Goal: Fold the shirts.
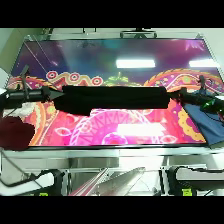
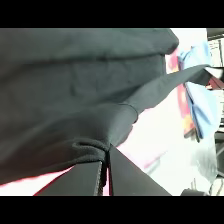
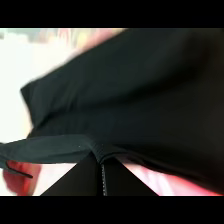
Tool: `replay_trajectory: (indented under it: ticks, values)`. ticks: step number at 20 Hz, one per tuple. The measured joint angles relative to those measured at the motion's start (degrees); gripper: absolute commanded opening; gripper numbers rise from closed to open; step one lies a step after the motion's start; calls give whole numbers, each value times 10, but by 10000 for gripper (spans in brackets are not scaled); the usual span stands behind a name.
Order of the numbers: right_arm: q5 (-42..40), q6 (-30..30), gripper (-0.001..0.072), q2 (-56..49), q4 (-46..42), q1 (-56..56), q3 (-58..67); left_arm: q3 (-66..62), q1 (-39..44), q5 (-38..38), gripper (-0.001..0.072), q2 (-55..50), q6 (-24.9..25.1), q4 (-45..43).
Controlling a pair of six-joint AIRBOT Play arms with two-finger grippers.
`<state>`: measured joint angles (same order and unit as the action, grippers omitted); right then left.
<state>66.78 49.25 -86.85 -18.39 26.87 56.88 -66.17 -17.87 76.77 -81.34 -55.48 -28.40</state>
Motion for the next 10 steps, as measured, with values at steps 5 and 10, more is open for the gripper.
replay_trajectory:
  ticks: [5,10]
  values:
    - [-94,-24,17,-83,21,-40,43,-164,21,-21,35,-205,18,12]
    - [-127,-39,295,-123,5,-41,64,-300,25,-22,720,-336,23,15]
